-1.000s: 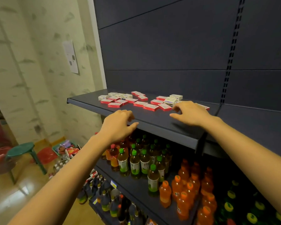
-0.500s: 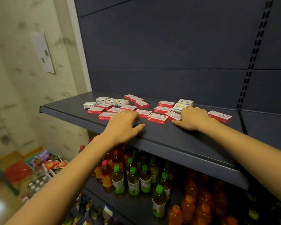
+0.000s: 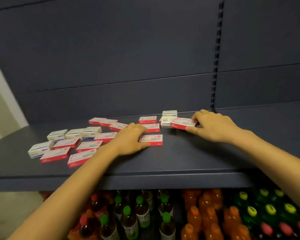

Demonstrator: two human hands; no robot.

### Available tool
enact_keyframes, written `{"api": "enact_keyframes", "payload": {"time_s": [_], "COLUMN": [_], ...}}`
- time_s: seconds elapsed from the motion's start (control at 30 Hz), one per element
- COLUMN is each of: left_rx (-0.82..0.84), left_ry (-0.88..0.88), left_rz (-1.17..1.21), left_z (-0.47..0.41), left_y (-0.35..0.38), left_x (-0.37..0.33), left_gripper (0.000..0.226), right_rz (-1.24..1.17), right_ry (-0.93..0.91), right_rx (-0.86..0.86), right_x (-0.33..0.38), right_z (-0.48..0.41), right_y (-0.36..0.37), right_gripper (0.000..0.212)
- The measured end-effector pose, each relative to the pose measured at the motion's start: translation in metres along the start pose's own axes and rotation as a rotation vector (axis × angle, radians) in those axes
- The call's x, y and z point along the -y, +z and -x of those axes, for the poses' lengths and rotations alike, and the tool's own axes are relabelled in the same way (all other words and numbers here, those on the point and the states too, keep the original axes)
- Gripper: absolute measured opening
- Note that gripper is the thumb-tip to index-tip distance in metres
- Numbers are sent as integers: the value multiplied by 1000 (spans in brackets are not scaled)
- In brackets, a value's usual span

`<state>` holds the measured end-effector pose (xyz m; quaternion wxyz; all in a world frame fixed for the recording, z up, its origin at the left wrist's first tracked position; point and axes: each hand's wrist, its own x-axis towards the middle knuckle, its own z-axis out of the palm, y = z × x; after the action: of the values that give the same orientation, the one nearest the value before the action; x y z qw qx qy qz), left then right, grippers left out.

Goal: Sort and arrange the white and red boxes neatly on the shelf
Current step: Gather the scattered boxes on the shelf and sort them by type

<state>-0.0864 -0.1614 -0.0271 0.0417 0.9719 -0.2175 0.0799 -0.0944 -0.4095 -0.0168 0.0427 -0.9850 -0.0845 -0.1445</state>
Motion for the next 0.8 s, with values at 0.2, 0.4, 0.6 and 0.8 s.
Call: {"api": "enact_keyframes", "payload": {"time_s": [0.2, 0.4, 0.6, 0.8], "left_rx": [89, -36, -228, -260], "left_ry": [139, 243, 428, 558], "left_rz": [-4, 73, 239, 279], "left_z": [-15, -20, -26, -41], "left_y": [1, 1, -10, -14], "left_x": [19, 18, -31, -106], "left_gripper": [43, 46, 38, 39], "right_rz": [45, 39, 47, 61], "right_ry": [123, 207, 270, 347], "right_rx": [-73, -101, -162, -204], "right_x": [-9, -17, -37, -77], "right_z": [43, 81, 120, 163], "right_y": [-2, -7, -25, -44], "right_gripper": [54, 53, 49, 47]}}
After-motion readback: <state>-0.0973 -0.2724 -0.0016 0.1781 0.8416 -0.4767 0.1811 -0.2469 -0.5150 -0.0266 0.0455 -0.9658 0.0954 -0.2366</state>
